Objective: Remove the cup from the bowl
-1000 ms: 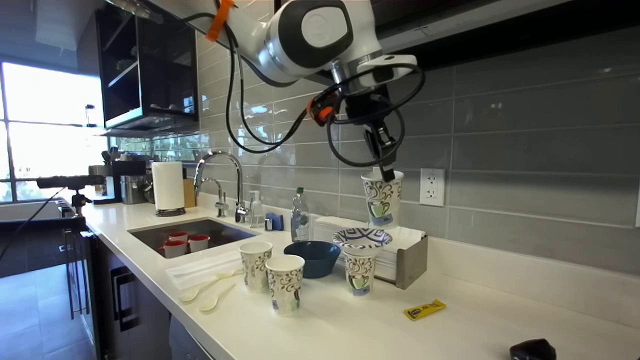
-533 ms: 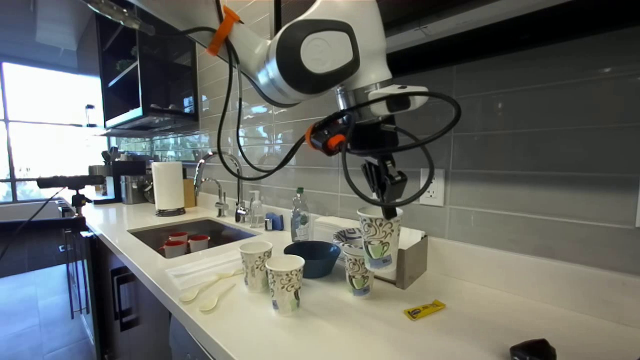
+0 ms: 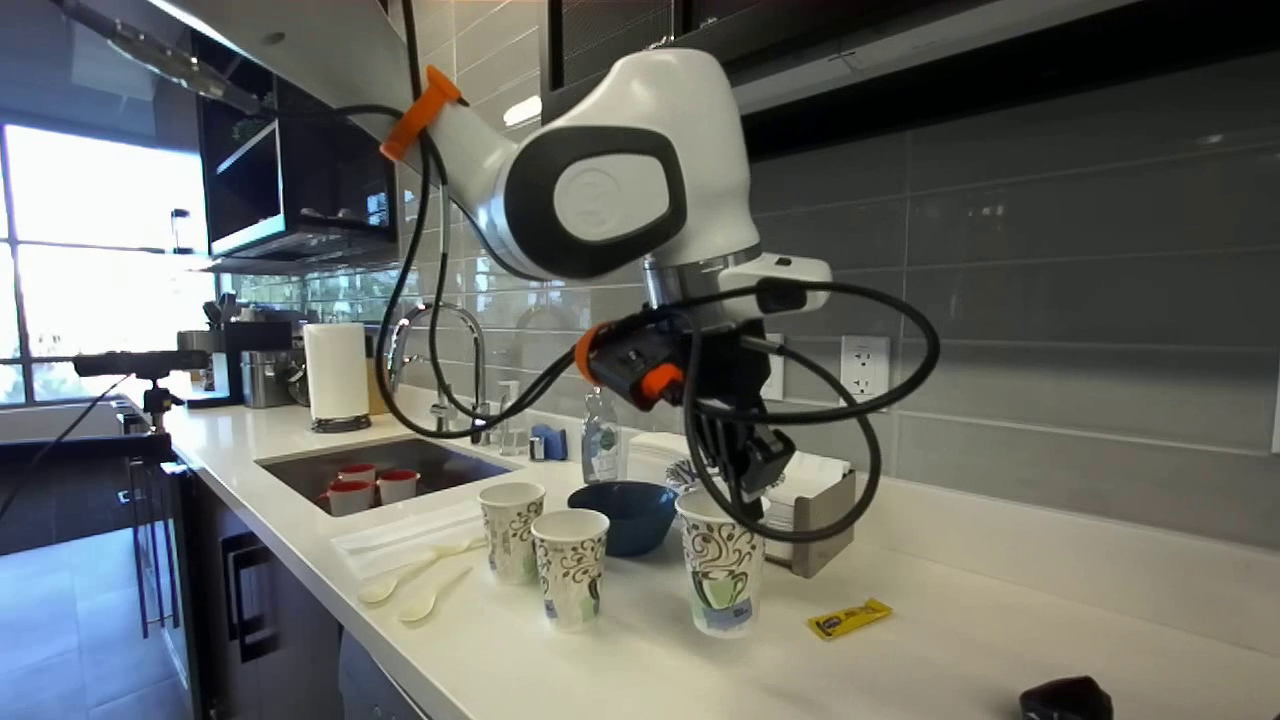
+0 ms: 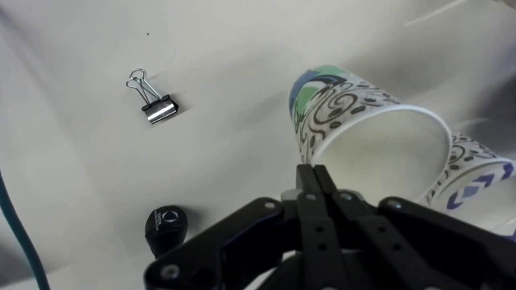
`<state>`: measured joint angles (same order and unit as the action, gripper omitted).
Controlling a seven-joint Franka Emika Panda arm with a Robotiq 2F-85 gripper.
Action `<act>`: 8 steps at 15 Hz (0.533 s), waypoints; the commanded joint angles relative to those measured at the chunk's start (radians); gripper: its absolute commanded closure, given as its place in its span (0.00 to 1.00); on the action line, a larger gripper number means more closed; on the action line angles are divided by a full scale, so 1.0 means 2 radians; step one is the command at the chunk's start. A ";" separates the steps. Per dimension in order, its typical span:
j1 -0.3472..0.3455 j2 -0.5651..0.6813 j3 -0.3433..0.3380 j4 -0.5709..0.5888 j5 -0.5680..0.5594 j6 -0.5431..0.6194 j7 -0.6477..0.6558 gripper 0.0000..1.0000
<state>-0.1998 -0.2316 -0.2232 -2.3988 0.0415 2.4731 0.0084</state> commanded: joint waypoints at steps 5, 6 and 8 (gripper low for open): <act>0.012 -0.009 -0.006 -0.072 0.021 0.059 -0.066 0.99; 0.013 -0.008 -0.006 -0.075 0.023 0.059 -0.072 0.99; 0.014 -0.009 -0.006 -0.078 0.026 0.057 -0.076 0.73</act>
<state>-0.1879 -0.2302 -0.2234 -2.5286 0.0553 2.5693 -0.0999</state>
